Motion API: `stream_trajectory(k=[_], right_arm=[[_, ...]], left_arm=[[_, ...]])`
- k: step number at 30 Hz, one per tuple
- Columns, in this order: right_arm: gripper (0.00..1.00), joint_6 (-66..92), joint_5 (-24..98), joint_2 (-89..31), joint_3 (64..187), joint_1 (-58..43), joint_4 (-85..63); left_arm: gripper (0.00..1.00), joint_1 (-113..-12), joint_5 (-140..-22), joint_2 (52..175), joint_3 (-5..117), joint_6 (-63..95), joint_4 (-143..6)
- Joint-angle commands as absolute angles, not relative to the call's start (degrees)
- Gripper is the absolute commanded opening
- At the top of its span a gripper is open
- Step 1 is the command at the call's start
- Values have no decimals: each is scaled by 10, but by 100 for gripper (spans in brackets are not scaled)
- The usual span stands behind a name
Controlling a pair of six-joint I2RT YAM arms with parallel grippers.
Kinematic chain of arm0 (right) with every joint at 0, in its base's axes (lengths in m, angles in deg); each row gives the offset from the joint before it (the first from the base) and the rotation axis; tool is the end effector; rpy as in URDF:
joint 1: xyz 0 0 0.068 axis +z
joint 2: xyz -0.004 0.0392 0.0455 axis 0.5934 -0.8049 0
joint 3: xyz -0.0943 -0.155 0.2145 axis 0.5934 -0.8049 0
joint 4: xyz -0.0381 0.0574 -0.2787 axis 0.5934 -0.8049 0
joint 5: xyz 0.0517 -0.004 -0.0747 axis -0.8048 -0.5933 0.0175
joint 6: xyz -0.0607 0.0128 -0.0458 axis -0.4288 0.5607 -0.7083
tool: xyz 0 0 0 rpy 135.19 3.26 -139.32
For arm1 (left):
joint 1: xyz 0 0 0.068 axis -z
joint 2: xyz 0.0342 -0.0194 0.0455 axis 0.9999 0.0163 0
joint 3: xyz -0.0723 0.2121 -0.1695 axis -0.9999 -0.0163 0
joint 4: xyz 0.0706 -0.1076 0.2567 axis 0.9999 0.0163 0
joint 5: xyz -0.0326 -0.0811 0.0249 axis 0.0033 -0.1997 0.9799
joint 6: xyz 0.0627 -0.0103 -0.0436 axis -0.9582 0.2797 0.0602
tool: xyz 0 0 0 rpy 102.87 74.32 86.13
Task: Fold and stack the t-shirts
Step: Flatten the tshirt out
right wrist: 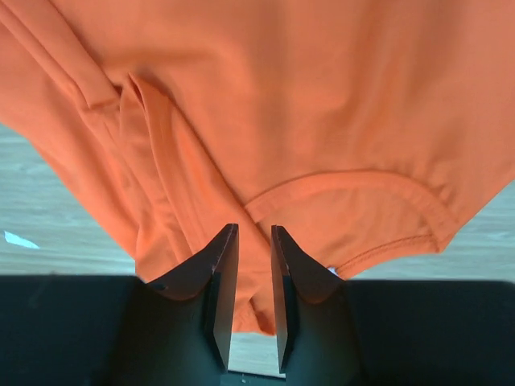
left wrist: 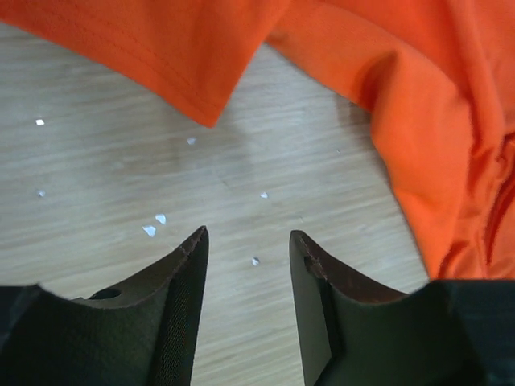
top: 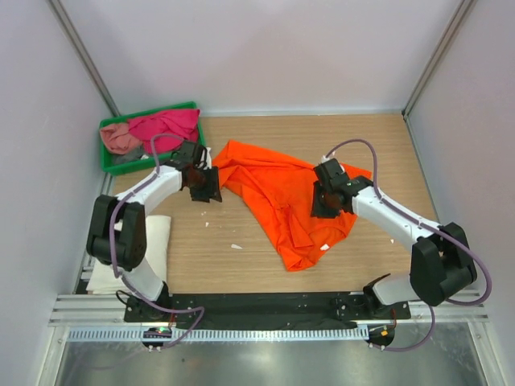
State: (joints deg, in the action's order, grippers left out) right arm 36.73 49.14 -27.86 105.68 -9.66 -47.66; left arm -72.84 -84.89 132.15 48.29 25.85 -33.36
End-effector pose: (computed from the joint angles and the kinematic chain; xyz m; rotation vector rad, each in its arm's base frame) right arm 0.2817 0.1365 0.2044 0.1169 2.6474 0.2449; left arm 0.3504 -0.1167 0.1828 -0.0522 2.7065 -0.4971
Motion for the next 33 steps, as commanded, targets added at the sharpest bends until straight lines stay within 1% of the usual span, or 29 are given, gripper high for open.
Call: stream_trajectory(k=[1,4,6,9,12,15,18,19,20,22,23,25,26,27,28,31,33], right_arm=[[29,397,460,-263,1044,-81,-438],[31,396,457,-258,1033,-77,-437],[34,396,432,-261,1030,-71,-436],[41,402,430,-272,1027,-61,-436],[45,412,430,-281,1023,-44,-430],[45,415,432,-301,1032,-24,-432],[44,427,432,-323,1037,-8,-433],[43,430,429,-329,1037,-5,-433],[43,432,426,-333,1037,-1,-434],[44,436,421,-347,1035,4,-435],[45,436,423,-349,1035,9,-438],[47,436,427,-353,1033,22,-449],[48,436,437,-352,1032,25,-454],[48,436,442,-346,1030,35,-462],[48,437,446,-343,1030,38,-466],[48,437,481,-330,1023,47,-482],[44,441,492,-329,1014,50,-484]], left_arm=[[46,-722,-809,1376,525,208,-363],[47,-717,-787,1406,544,200,-377],[47,-713,-779,1425,555,200,-389],[50,-706,-752,1447,575,196,-391],[51,-705,-738,1475,593,192,-380],[51,-705,-738,1495,609,188,-374],[45,-705,-735,1511,619,187,-376],[41,-705,-733,1516,624,186,-373],[33,-705,-731,1521,632,185,-368],[25,-705,-730,1532,638,183,-361],[19,-705,-730,1533,640,183,-357],[13,-706,-729,1527,639,182,-356],[7,-705,-728,1526,638,182,-357],[5,-705,-730,1523,637,182,-357],[0,-705,-731,1518,637,180,-355],[0,-705,-737,1506,633,180,-350],[0,-705,-740,1498,624,183,-349]])
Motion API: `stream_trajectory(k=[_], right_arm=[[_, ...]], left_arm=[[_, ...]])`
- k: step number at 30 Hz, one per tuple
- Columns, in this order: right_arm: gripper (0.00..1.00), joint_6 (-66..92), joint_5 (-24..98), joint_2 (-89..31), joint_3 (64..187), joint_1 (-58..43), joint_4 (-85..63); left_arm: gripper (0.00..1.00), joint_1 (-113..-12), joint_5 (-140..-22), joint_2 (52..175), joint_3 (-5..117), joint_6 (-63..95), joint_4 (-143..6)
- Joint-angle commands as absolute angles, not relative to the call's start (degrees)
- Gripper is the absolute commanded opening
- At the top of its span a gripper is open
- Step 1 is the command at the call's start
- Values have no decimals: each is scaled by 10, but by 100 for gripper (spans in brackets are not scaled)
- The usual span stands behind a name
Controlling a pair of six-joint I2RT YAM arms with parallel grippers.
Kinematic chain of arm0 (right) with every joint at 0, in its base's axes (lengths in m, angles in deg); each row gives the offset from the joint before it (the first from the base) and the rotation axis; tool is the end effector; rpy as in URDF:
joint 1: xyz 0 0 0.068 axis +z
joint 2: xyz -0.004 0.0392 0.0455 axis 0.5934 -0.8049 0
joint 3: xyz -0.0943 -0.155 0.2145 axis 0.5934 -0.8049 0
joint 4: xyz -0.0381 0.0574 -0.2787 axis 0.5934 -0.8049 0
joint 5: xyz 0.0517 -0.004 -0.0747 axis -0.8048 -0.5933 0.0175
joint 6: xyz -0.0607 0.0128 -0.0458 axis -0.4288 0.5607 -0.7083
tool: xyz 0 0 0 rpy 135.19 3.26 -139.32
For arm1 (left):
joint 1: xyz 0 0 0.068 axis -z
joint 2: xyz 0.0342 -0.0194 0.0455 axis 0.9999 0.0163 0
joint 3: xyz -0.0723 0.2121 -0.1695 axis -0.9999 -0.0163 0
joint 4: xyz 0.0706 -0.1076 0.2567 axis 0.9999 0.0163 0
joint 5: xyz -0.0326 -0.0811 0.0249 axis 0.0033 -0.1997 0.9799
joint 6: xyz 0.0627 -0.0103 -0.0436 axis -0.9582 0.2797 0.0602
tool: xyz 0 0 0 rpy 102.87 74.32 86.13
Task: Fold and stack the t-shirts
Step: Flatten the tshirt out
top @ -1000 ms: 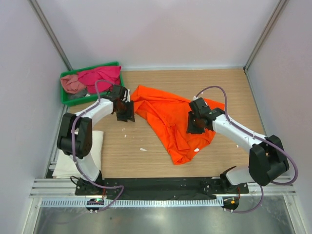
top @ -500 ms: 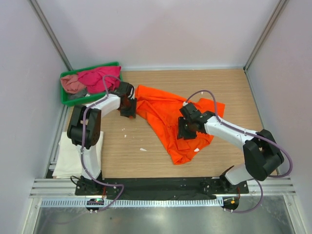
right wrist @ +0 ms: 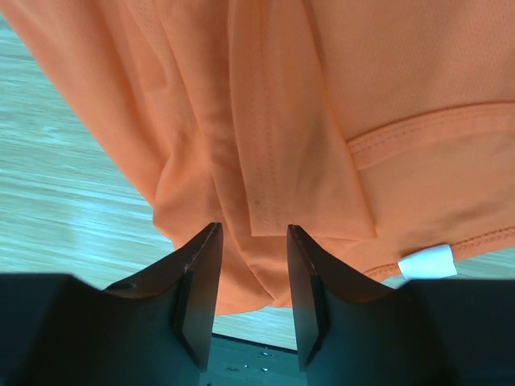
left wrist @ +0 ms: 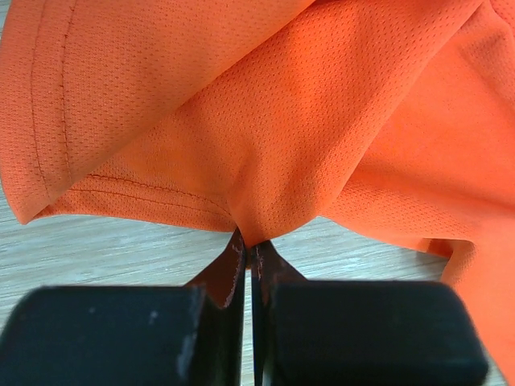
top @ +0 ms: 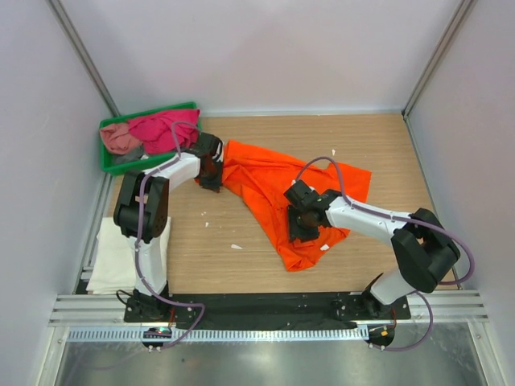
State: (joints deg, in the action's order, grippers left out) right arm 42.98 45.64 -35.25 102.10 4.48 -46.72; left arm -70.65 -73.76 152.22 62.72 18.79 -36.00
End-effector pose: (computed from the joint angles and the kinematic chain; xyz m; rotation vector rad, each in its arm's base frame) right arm 0.2351 0.2024 0.1472 -0.0951 2.8581 0.2881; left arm 0.4229 -0.1424 0.1299 0.1002 2.7209 -0.2005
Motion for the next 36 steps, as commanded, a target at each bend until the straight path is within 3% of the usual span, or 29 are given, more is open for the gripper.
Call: stream_trajectory(k=[1,9,22,25,28,36], right_arm=[[43,442,492,-332,1010,51,-483],[34,449,490,-363,1000,55,-441],[38,462,506,-390,1008,72,-442],[34,462,522,-399,1007,72,-444],[21,466,566,-377,1015,72,-467],[2,448,670,-289,1066,68,-595]], left_arm=[[0,-705,-741,1491,619,184,-349],[0,-705,-755,1434,560,198,-351],[0,-705,-762,1397,536,202,-348],[0,-705,-768,1390,536,205,-345],[0,-705,-769,1383,536,208,-339],[0,-706,-754,1324,537,218,-309]])
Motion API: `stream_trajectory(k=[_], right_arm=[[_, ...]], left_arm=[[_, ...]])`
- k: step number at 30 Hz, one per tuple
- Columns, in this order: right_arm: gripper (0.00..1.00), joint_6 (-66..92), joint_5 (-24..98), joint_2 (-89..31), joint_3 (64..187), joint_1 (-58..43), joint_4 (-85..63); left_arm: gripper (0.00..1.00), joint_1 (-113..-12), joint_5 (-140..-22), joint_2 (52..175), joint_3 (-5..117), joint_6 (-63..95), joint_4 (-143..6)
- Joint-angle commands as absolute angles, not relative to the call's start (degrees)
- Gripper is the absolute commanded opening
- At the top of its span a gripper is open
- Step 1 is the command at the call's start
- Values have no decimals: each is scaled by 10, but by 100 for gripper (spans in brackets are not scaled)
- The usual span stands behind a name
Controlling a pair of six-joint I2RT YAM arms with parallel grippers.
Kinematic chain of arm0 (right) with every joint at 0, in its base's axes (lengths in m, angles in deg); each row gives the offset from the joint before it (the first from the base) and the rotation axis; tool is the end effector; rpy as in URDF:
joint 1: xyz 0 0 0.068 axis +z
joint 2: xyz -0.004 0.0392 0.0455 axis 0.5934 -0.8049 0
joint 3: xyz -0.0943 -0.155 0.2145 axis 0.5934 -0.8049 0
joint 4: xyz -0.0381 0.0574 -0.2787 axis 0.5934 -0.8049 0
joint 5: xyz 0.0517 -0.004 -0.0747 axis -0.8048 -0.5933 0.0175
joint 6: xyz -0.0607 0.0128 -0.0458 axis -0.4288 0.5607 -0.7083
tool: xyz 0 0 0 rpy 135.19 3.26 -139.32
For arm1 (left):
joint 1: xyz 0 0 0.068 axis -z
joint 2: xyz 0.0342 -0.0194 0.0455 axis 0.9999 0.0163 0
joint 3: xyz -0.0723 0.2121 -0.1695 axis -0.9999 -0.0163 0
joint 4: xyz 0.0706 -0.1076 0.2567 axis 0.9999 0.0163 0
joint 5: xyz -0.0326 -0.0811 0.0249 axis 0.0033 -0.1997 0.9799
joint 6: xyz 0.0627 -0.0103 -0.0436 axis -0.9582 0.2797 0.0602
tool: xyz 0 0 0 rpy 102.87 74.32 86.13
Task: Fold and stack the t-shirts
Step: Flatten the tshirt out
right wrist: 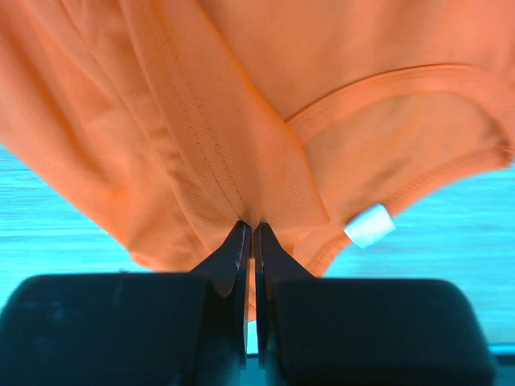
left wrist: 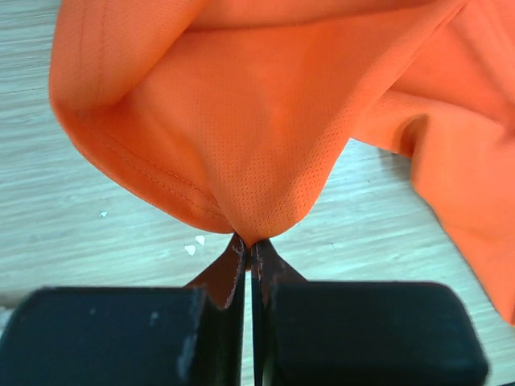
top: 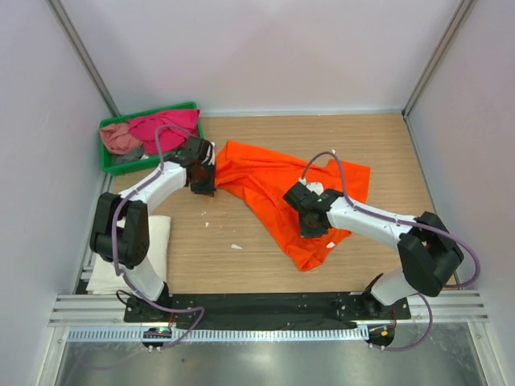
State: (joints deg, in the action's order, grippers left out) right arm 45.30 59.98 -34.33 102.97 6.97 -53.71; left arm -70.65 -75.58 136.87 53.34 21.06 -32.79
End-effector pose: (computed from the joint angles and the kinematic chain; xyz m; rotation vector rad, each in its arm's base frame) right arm 0.2271 0.1911 0.1536 -0.0548 2.7861 -0.0525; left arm 0.3707 -0.1273 0.1805 0.0569 2.6829 -0.2699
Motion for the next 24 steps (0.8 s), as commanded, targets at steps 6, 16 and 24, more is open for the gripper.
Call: stream_trajectory(k=[6,16,24], right_arm=[[8,415,696,-243,1089,36,-625],[12,420,579,-199,969,-13,-521],[27,423,570,-203,937,-18,-499]], left_arm=[[0,-705,-743,1288,540,219,-292],[0,-703,-763,1227,483,241,-268],[0,-677,-786,1112,320,292,-265]])
